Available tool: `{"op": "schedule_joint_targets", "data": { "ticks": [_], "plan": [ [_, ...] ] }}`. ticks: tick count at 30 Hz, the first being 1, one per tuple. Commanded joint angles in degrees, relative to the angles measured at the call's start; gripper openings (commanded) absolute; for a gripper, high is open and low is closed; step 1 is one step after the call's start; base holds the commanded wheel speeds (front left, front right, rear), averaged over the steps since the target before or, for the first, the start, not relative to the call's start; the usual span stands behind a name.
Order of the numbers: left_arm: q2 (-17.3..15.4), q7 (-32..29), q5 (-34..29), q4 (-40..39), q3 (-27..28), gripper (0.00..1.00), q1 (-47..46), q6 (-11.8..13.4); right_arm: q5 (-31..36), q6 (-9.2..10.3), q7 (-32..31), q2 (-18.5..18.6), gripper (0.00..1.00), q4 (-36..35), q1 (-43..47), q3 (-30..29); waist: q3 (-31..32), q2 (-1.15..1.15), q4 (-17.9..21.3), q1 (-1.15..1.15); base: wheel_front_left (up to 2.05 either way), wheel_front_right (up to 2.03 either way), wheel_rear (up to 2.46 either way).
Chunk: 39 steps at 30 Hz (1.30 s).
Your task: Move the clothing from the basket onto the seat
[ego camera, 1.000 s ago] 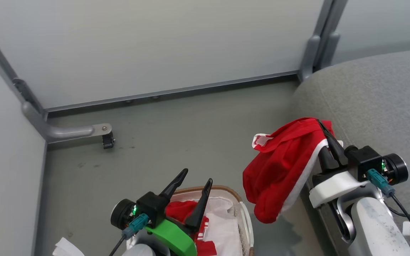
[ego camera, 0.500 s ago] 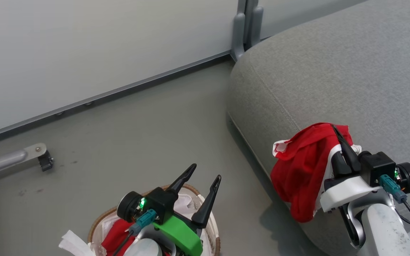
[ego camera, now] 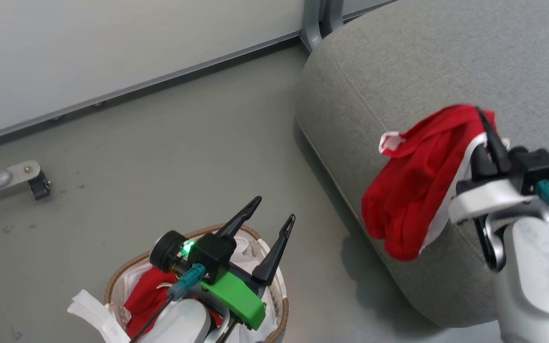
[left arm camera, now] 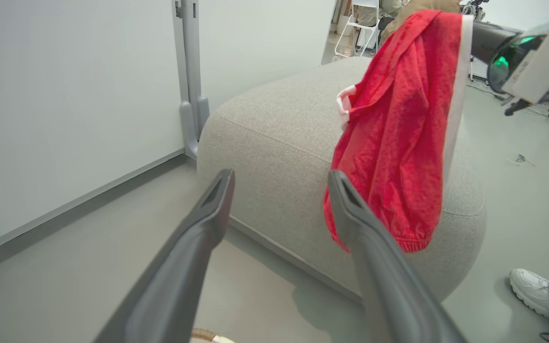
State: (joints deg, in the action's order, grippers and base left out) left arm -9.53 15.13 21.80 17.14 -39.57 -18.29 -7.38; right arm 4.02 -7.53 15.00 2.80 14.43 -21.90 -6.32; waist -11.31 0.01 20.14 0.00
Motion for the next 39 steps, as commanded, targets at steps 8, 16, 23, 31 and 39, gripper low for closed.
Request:
{"op": "schedule_joint_targets", "data": {
  "ticks": [8, 16, 23, 31, 39],
  "plan": [
    [-1.98, 0.03, -1.51, -1.97, -0.26, 1.00, -4.48, -0.18, 5.72, 0.08, 0.28, 6.23, 0.00, 3.10, -17.38, -6.33, -10.14, -0.01, -6.91, 0.00, 0.00, 0.00, 0.00],
    [-2.25, 0.04, -2.86, -3.71, -0.71, 1.00, -8.09, -0.18, 8.24, 0.08, 0.27, 16.98, 0.00, 6.58, -29.44, -14.21, -17.66, -0.01, -12.00, 0.00, 0.00, 0.00, 0.00],
    [-2.62, 0.04, -3.64, -4.70, -0.95, 1.00, -10.03, -0.18, 9.65, 0.08, 0.22, 20.70, 0.00, 15.04, -33.66, -20.28, -22.35, -0.01, -13.65, 0.00, 0.00, 0.00, 0.00],
    [-2.75, 0.03, -4.44, -4.66, -0.73, 1.00, -11.06, -0.17, 15.36, 0.08, 0.21, 18.34, 0.00, 25.10, -32.93, -20.72, -25.60, -0.01, -13.40, 0.00, 0.00, 0.00, 0.00],
    [-2.35, 0.03, -4.82, -4.09, -0.20, 1.00, -10.48, -0.13, 17.55, 0.08, 0.22, 15.39, 0.78, 29.05, -31.45, -23.35, -25.71, -0.01, -12.66, 0.00, 0.00, 0.00, 0.00]
  ]
}}
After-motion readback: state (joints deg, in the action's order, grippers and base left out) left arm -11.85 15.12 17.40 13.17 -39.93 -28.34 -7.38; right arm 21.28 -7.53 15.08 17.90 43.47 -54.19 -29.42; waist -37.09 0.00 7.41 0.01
